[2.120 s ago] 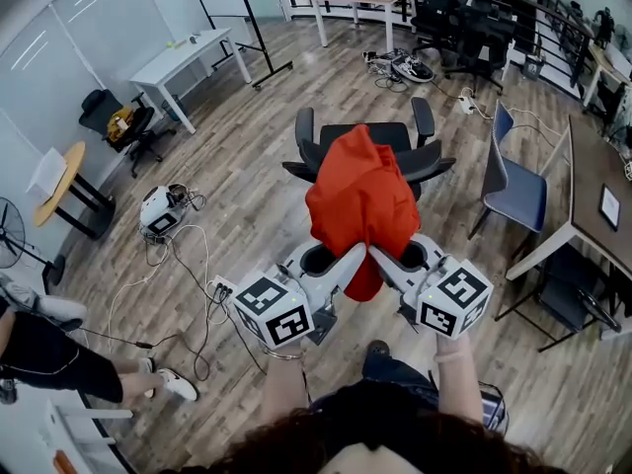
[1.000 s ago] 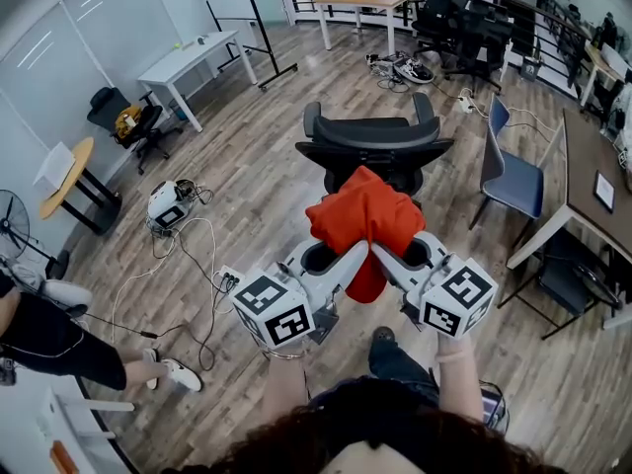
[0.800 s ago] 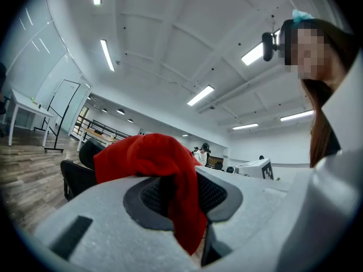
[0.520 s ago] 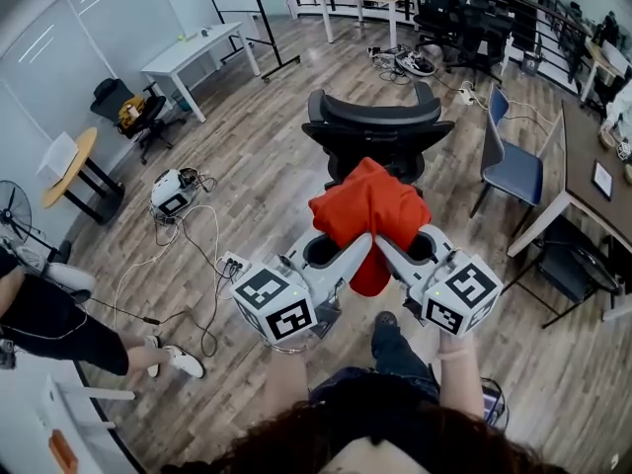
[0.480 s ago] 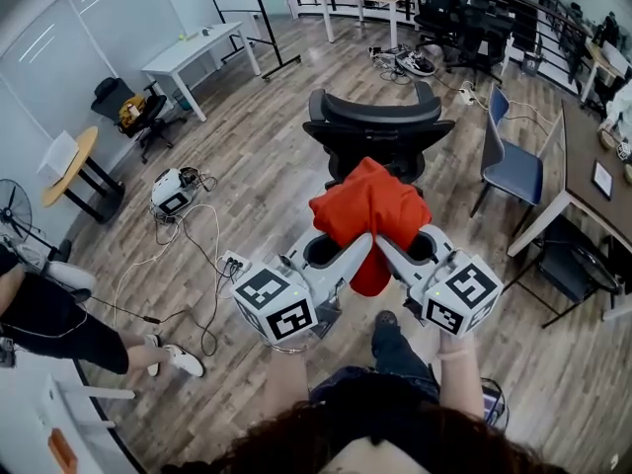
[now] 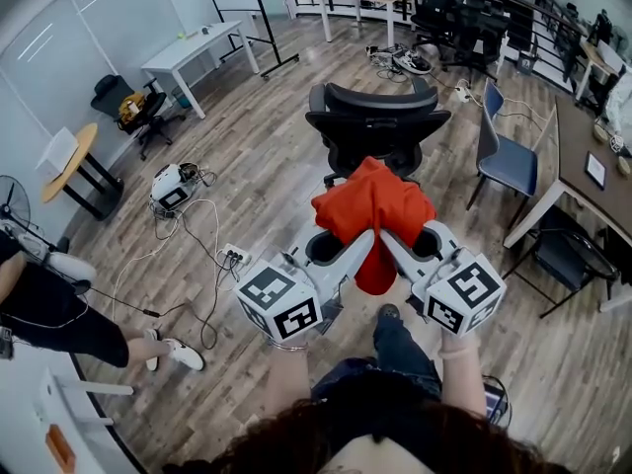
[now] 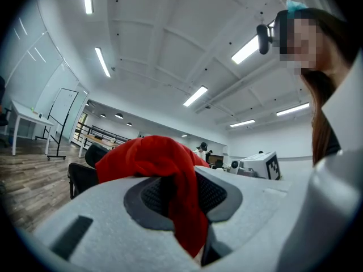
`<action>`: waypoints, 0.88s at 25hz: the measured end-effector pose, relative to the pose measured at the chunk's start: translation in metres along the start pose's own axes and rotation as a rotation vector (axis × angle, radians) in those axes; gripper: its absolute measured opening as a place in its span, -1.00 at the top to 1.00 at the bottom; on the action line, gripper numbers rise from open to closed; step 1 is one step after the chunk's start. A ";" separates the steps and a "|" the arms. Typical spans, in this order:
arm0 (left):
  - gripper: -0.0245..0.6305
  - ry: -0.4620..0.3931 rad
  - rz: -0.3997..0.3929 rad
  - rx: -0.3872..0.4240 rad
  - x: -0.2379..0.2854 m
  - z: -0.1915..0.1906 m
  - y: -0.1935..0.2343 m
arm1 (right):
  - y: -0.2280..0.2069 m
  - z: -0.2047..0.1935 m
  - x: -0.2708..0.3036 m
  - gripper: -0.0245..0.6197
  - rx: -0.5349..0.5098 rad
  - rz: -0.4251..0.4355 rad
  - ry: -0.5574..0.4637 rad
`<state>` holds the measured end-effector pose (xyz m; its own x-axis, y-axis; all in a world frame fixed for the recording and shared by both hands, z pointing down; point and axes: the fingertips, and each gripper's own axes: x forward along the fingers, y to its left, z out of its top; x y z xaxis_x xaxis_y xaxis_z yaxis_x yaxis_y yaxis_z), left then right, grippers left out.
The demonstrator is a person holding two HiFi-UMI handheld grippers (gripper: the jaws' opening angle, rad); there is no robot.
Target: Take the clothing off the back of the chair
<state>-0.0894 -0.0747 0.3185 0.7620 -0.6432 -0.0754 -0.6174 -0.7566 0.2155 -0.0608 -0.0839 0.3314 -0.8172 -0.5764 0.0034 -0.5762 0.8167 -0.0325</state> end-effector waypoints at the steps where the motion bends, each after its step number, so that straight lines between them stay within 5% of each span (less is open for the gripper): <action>1: 0.63 0.001 0.003 0.008 -0.002 0.000 -0.003 | 0.003 0.000 -0.003 0.67 -0.001 -0.004 0.001; 22: 0.63 0.003 0.038 0.056 0.004 -0.002 -0.079 | 0.016 0.016 -0.079 0.67 -0.010 -0.022 0.007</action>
<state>-0.0376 -0.0171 0.3032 0.7385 -0.6710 -0.0656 -0.6554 -0.7373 0.1638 -0.0049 -0.0256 0.3147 -0.8043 -0.5941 0.0108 -0.5942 0.8040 -0.0225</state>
